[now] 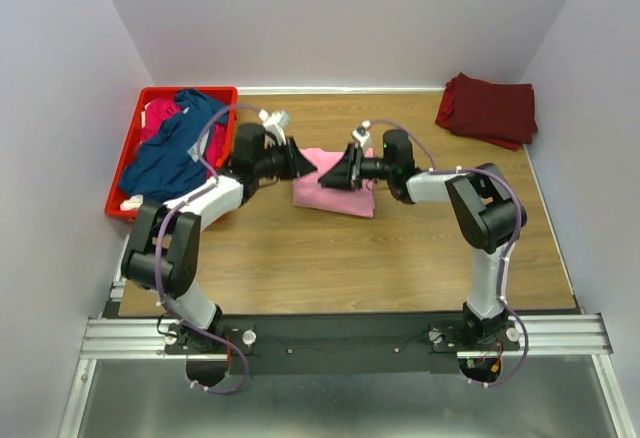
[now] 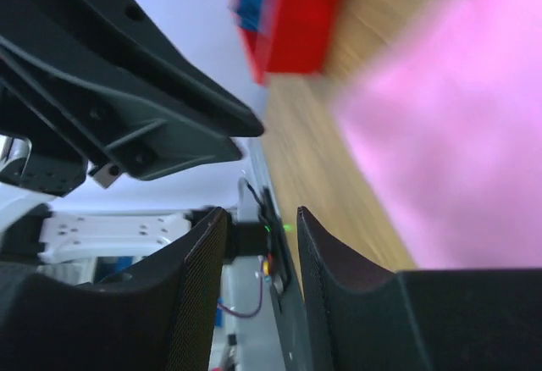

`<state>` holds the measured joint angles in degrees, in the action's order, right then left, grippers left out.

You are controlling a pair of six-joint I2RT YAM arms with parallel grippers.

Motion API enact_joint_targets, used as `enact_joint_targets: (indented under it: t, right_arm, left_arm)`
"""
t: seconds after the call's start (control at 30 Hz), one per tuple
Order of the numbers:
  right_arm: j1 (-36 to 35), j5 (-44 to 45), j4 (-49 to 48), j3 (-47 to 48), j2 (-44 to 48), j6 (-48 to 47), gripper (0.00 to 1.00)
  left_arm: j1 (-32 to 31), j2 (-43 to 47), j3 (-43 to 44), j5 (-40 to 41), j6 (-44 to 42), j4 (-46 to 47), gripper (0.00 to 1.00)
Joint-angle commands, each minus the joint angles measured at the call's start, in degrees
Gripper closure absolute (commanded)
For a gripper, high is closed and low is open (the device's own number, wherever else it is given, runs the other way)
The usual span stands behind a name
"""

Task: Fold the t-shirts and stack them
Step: Fold the tshirt

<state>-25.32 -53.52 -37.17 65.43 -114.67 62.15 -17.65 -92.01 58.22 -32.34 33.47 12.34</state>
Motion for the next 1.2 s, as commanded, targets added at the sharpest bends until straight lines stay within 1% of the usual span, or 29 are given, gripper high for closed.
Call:
enact_joint_targets:
  t: [0.0,0.1,0.2,0.23,0.33,0.4,0.43,0.53,0.57,0.6,0.67,0.7,0.8,0.9,0.97,1.03,1.07,1.17]
  right_arm:
    - [1.76,2.72,-6.6,-8.38,-4.32,1.14,0.55]
    - [2.55,3.33,-6.86,-11.8,-7.66,-1.06,0.57]
    - [4.66,4.91,-7.04,-15.75,-8.9,-3.08,0.57]
    - [5.19,5.17,-7.04,-16.55,-9.08,-3.96,0.57]
    - [6.07,4.13,-6.87,-18.41,-8.12,-4.32,0.57]
    - [5.81,1.84,-6.78,-18.41,-5.57,-3.18,0.57]
    - [5.29,1.05,-6.43,-17.89,-3.13,-2.31,0.57]
    - [3.53,0.34,-5.9,-15.87,0.05,-0.46,0.55]
    - [2.92,0.26,-5.72,-13.51,1.19,0.85,0.55]
    - [2.13,0.43,-5.64,-12.27,1.47,1.56,0.55]
    - [-0.25,1.04,-5.55,-7.79,1.12,3.32,0.54]
    - [-2.17,1.57,-5.55,-6.47,0.07,3.85,0.54]
    - [-4.9,4.82,-5.63,-1.89,-2.74,5.35,0.53]
    - [-7.02,9.56,-5.99,-0.74,-8.1,6.58,0.53]
    - [-7.81,12.02,-6.25,-1.0,-12.05,6.93,0.53]
    - [-8.25,12.64,-6.34,-1.79,-15.56,7.11,0.53]
    - [-8.25,12.65,-6.34,-2.23,-16.36,6.93,0.53]
    - [-8.25,12.3,-6.25,-3.55,-17.34,6.14,0.54]
  left_arm:
    - [-0.19,-5.1,-9.34,2.27,0.98,0.39,0.79]
    - [0.24,-8.61,-13.12,5.09,3.25,2.15,0.82]
    - [1.21,-9.51,-17.86,4.57,7.47,4.7,0.84]
    - [1.39,-9.16,-21.09,4.3,9.75,5.5,0.84]
    - [1.74,-6.18,-25.51,3.86,12.05,7.96,0.84]
    - [1.74,-2.33,-28.06,2.99,12.14,7.97,0.84]
    - [1.83,-0.56,-28.85,2.46,11.79,7.36,0.83]
    - [1.65,7.26,-29.04,3.94,10.56,3.41,0.78]
    - [1.74,9.19,-28.43,4.64,9.25,1.74,0.75]
    - [1.65,13.04,-28.07,5.43,8.81,0.25,0.74]
    - [1.74,17.02,-27.54,8.16,8.36,-3.36,0.73]
    - [1.65,20.6,-27.54,9.99,8.36,-5.11,0.73]
    - [1.74,26.33,-27.8,12.55,8.97,-7.32,0.73]
    - [2.18,28.81,-28.51,15.37,9.68,-9.08,0.73]
    - [3.31,28.81,-28.77,16.08,9.51,-10.14,0.73]
    - [4.55,27.59,-28.6,16.08,9.07,-9.97,0.73]
    - [4.55,27.58,-28.34,16.25,8.89,-9.53,0.73]
    - [5.34,23.29,-26.41,15.64,7.66,-7.68,0.73]
